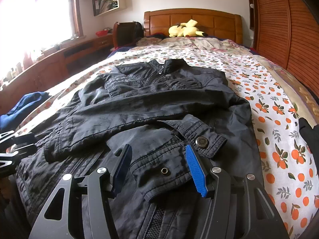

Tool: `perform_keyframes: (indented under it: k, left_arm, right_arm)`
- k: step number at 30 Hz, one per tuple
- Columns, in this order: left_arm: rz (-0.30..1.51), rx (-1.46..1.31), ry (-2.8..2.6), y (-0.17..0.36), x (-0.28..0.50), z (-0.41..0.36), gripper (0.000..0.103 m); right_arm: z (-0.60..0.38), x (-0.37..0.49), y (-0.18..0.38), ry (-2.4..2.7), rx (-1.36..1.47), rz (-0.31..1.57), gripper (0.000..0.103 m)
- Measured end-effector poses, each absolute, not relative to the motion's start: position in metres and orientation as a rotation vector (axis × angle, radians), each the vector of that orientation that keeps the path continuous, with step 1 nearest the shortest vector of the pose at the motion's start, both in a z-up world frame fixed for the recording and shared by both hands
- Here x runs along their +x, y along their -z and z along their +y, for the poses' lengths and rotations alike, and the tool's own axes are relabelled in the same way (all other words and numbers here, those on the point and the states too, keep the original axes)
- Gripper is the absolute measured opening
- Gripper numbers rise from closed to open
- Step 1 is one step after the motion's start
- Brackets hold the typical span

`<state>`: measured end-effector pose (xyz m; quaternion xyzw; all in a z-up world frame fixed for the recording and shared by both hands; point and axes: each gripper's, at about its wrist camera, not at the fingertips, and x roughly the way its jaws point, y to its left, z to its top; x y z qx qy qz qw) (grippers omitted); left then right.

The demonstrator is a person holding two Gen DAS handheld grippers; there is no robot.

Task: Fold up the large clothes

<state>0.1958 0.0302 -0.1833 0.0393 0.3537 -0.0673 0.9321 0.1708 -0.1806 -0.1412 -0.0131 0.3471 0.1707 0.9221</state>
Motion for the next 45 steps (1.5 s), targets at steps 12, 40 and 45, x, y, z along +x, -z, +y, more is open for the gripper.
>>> perform_keyframes:
  k: [12, 40, 45]
  left_arm:
    - [0.656, 0.055, 0.053, 0.164, 0.166, 0.064, 0.1]
    - [0.759, -0.002, -0.026, 0.203, 0.146, 0.127, 0.1]
    - [0.789, -0.018, -0.016, 0.213, 0.148, 0.129, 0.1]
  right_arm:
    - [-0.178, 0.171, 0.143, -0.337, -0.037, 0.721, 0.054]
    - [-0.177, 0.17, 0.149, -0.309, -0.06, 0.725, 0.055]
    - [-0.183, 0.166, 0.149, -0.3, -0.071, 0.73, 0.06]
